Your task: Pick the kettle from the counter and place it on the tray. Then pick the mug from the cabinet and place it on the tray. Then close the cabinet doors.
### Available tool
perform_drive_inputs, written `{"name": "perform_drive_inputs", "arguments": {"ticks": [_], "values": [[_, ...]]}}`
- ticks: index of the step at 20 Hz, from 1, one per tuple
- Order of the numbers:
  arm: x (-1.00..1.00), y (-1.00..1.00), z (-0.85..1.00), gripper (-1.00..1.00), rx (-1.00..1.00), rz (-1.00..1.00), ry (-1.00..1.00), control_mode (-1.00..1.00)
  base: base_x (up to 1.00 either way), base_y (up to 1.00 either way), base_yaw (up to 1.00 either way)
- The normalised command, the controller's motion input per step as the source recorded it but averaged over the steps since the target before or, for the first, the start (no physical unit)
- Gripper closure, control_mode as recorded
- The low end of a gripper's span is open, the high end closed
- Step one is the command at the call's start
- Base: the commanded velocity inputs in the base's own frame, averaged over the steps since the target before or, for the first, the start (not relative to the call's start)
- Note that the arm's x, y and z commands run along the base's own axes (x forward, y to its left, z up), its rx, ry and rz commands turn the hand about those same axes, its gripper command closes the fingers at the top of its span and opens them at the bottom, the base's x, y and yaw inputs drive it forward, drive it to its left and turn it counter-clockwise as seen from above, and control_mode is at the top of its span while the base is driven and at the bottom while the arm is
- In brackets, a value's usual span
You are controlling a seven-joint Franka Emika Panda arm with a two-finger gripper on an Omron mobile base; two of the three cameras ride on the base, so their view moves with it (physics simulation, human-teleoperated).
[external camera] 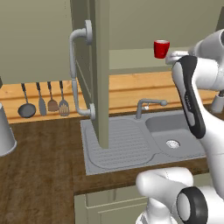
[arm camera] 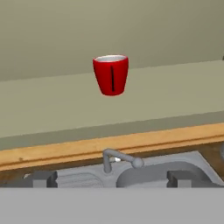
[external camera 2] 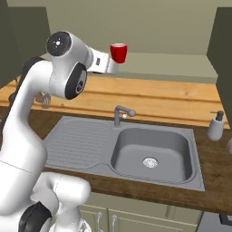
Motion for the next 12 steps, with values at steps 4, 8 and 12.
{"name": "perform_drive_inputs", "arguments": {"ticks": [4,8,12], "values": [[0.35,0.0,0.01,-1.0,-0.03,0.18,0.0,-1.0,0.0,0.0,0.0],[0.45,0.02,0.02,-1.0,-0.1,0.08,0.0,-1.0,0.0,0.0,0.0],[0.49,0.0,0.07,-1.0,-0.11,0.0,0.0,-1.0,0.0,0.0,0.0]]}}
